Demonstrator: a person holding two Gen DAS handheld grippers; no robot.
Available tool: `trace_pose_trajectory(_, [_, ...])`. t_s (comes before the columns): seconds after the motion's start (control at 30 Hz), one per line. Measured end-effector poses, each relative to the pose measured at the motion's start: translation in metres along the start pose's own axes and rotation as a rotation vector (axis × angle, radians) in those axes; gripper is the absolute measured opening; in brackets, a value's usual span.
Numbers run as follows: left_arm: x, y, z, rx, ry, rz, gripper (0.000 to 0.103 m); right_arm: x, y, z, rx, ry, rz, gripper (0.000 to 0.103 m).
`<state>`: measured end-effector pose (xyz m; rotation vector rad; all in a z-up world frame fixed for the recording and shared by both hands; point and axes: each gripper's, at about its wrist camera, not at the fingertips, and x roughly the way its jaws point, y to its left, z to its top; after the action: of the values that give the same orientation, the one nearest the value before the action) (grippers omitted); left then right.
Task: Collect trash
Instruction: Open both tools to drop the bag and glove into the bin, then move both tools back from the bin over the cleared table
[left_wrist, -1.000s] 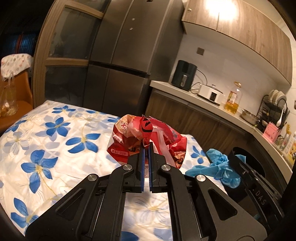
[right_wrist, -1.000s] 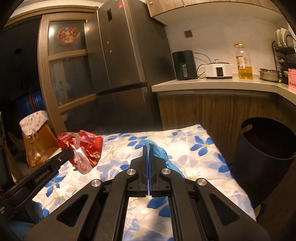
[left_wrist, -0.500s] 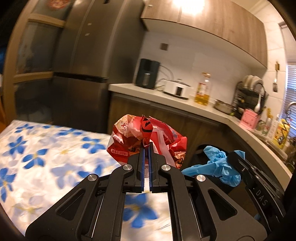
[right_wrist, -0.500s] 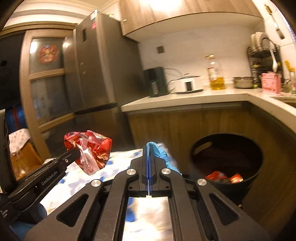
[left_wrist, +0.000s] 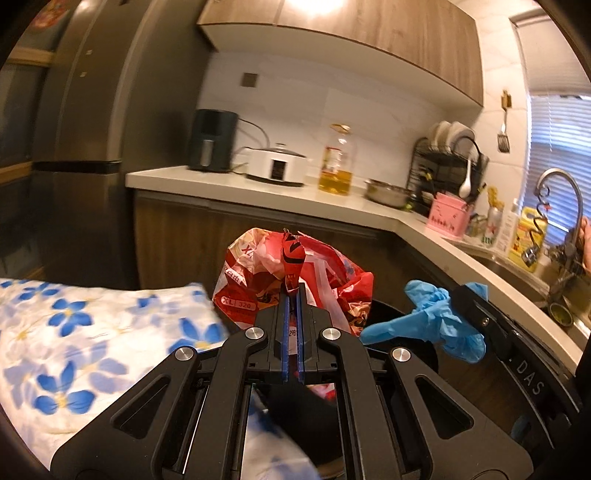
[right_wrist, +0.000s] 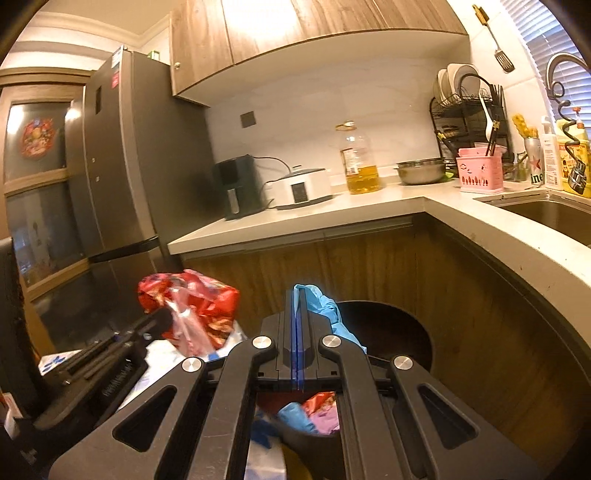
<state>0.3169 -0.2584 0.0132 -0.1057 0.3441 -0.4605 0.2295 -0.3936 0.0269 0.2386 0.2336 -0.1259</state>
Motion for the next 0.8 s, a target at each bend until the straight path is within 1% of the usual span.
trace_pose_trajectory(0.07, [0.012,-0.007,-0.002,0.010,0.010,-0.023,0.002,0.005,-0.005,0.000,0.003,-0.001,-0.006,0.001])
trace_pose_trajectory(0.13, [0.025,-0.013,-0.005,0.025,0.030,-0.030,0.003,0.012,-0.011,0.000,0.006,0.008,-0.013,0.001])
trace_pose_trajectory(0.27, [0.044,-0.016,-0.012,0.017,0.058,-0.052,0.004,0.025,-0.018,-0.002,0.012,0.025,-0.028,0.001])
trace_pose_trajectory(0.3, [0.047,-0.017,-0.013,0.018,0.066,-0.054,0.005,0.028,-0.020,-0.002,0.016,0.030,-0.028,0.001])
trace_pose_trajectory(0.37, [0.054,-0.018,-0.017,0.023,0.086,-0.056,0.010,0.035,-0.027,-0.002,0.029,0.042,-0.023,0.003])
trace_pose_trajectory(0.4, [0.057,-0.017,-0.020,0.023,0.093,-0.065,0.015,0.037,-0.029,-0.003,0.034,0.048,-0.028,0.005])
trace_pose_trajectory(0.43, [0.058,-0.018,-0.021,0.025,0.099,-0.071,0.022,0.039,-0.032,-0.003,0.041,0.050,-0.028,0.011])
trace_pose_trajectory(0.47, [0.060,-0.018,-0.024,0.034,0.111,-0.071,0.027,0.039,-0.033,-0.004,0.045,0.052,-0.025,0.022])
trace_pose_trajectory(0.5, [0.059,-0.017,-0.025,0.039,0.115,-0.069,0.039,0.038,-0.035,-0.005,0.051,0.050,-0.028,0.027])
trace_pose_trajectory(0.53, [0.058,-0.016,-0.027,0.039,0.110,-0.066,0.049,0.036,-0.037,-0.006,0.055,0.047,-0.032,0.030])
trace_pose_trajectory(0.57, [0.055,-0.013,-0.028,0.035,0.105,-0.059,0.053,0.034,-0.038,-0.007,0.057,0.049,-0.035,0.032])
trace_pose_trajectory(0.6, [0.053,-0.010,-0.029,0.028,0.106,-0.045,0.058,0.033,-0.039,-0.009,0.061,0.054,-0.039,0.034])
trace_pose_trajectory(0.63, [0.051,-0.008,-0.028,0.022,0.107,-0.035,0.066,0.031,-0.039,-0.011,0.066,0.062,-0.044,0.040])
trace_pose_trajectory(0.67, [0.047,-0.003,-0.028,0.018,0.106,-0.015,0.069,0.029,-0.039,-0.012,0.068,0.067,-0.047,0.048])
trace_pose_trajectory(0.73, [0.035,0.005,-0.028,0.021,0.090,0.035,0.075,0.020,-0.034,-0.015,0.049,0.064,-0.068,0.057])
trace_pose_trajectory(0.8, [0.025,0.011,-0.027,0.025,0.077,0.076,0.081,0.012,-0.026,-0.019,0.027,0.068,-0.073,0.062])
